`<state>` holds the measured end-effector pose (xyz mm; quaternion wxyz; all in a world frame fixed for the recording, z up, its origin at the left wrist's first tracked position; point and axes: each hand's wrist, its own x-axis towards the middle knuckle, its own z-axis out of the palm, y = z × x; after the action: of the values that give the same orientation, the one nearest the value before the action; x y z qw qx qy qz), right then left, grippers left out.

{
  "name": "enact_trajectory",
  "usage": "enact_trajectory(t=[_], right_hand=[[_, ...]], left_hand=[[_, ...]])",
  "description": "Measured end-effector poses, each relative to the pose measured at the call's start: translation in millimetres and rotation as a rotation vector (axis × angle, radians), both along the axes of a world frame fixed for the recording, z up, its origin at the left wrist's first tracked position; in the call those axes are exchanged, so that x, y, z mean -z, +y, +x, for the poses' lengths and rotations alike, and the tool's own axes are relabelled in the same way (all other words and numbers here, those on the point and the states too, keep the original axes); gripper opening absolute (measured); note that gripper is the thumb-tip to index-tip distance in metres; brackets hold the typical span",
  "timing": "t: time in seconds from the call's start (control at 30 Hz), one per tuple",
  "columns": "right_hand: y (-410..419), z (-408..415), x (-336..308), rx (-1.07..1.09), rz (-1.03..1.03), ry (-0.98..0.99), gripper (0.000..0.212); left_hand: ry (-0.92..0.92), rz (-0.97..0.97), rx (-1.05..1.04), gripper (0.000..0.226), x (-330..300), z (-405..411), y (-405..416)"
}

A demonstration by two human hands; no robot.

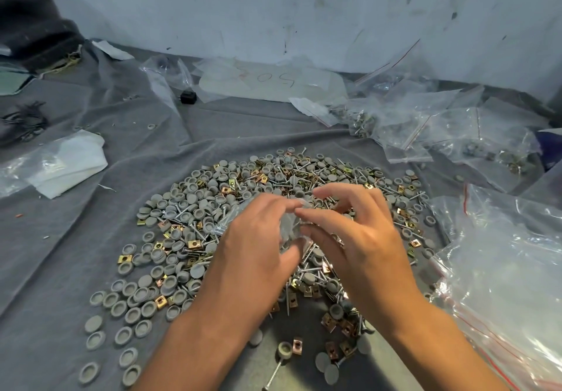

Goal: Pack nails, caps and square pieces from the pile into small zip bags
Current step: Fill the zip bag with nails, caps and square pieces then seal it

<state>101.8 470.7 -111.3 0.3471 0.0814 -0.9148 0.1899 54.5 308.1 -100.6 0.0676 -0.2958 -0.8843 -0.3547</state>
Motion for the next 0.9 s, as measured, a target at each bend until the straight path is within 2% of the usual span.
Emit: enact_trajectory(t=[0.07,0.17,0.23,0.3,0.33,0.43,0.5,0.63,0.73,0.83,0.9], right_hand=[[2.4,1.9,-0.3,0.016,0.11,-0.034,0.021],[10.3,4.8,-4.6,0.075,0.323,-0.1,0.049],[14.9,5.3,-9.5,0.075,0.321,-0.081,0.041],[17.4,5.7,-16.1,0.034,0.249,-0.018,0.017],[18.4,6.4,-20.0,0.008,0.198,0.022,0.012],[21.9,8.7,-30.9,-0.071,0.016,0.139,0.013],[21.9,11.2,-34.7,-0.105,-0.157,0.156,0.011],[20.7,15.7,-34.3,-0.177,-0.647,-0.102,0.02],[24.1,12.8,-28.0,-0.16,-0.744,-0.266,0.013],[25.1,7.4,-18.5,-0.132,-0.753,-0.388,0.003],[27.0,4.9,-13.1,-0.09,-0.721,-0.423,0.004]], left_hand=[[0.013,0.006,0.006,0.049,-0.5,0.0,0.2],[0.057,-0.028,0.065,0.062,-4.9,4.0,-1.2],[0.129,-0.066,0.11,0.069,-8.5,6.3,-3.2],[0.197,-0.026,0.137,0.062,-11.8,5.8,-6.1],[0.223,0.031,0.141,0.056,-13.6,4.6,-8.8],[0.234,0.28,0.074,0.038,-20.6,0.6,-19.8],[0.082,0.483,0.018,0.033,-23.5,-1.7,-25.2],[-0.305,0.76,0.066,0.036,-18.8,-7.2,-24.0],[-0.436,0.767,0.042,0.033,-13.9,-10.2,-20.6],[-0.391,0.608,-0.061,0.031,-9.2,-11.8,-17.1],[-0.358,0.524,-0.107,0.032,-7.6,-13.0,-15.1]])
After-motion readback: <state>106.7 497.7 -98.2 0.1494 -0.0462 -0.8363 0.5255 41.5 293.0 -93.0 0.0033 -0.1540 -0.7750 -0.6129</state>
